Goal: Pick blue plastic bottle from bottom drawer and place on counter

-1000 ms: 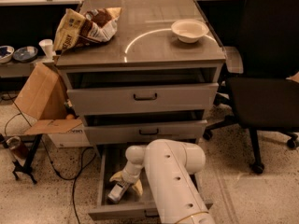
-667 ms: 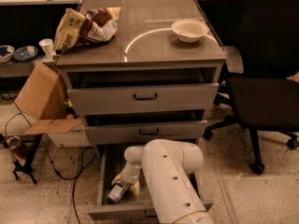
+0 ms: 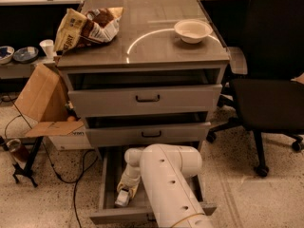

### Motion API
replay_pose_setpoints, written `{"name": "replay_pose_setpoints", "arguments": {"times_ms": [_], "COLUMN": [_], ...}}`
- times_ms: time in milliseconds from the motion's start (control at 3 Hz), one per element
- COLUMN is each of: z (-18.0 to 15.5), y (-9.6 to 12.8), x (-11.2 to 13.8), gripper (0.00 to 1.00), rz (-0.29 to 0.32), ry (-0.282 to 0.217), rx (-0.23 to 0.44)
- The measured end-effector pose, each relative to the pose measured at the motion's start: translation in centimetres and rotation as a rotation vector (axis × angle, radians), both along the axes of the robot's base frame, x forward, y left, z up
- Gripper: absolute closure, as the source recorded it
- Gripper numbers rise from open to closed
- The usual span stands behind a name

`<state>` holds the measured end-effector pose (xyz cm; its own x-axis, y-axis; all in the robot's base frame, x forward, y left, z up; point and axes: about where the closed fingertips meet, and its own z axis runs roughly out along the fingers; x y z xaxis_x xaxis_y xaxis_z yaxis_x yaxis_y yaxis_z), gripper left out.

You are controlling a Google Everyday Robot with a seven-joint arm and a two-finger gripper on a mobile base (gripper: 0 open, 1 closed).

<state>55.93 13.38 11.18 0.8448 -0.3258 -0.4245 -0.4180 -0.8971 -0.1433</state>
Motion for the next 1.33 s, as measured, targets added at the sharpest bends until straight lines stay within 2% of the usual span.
{"name": "replay_pose_setpoints", "arguments": {"times_ms": [333,667,1000,1333], "z": [0.6,3.2,8.1,14.4], "y": [0.6,0.7,-0.1,-1.6], "x": [0.4,1.3,1.1,0.6], "gripper": [0.89,1.0,1.0,1.0], "rz": [0.008,-0.011,0.019,0.081], "ry": [0.001,-0.034,-0.071,-0.119], "rx": [0.016,0.066,0.108,0.109]}}
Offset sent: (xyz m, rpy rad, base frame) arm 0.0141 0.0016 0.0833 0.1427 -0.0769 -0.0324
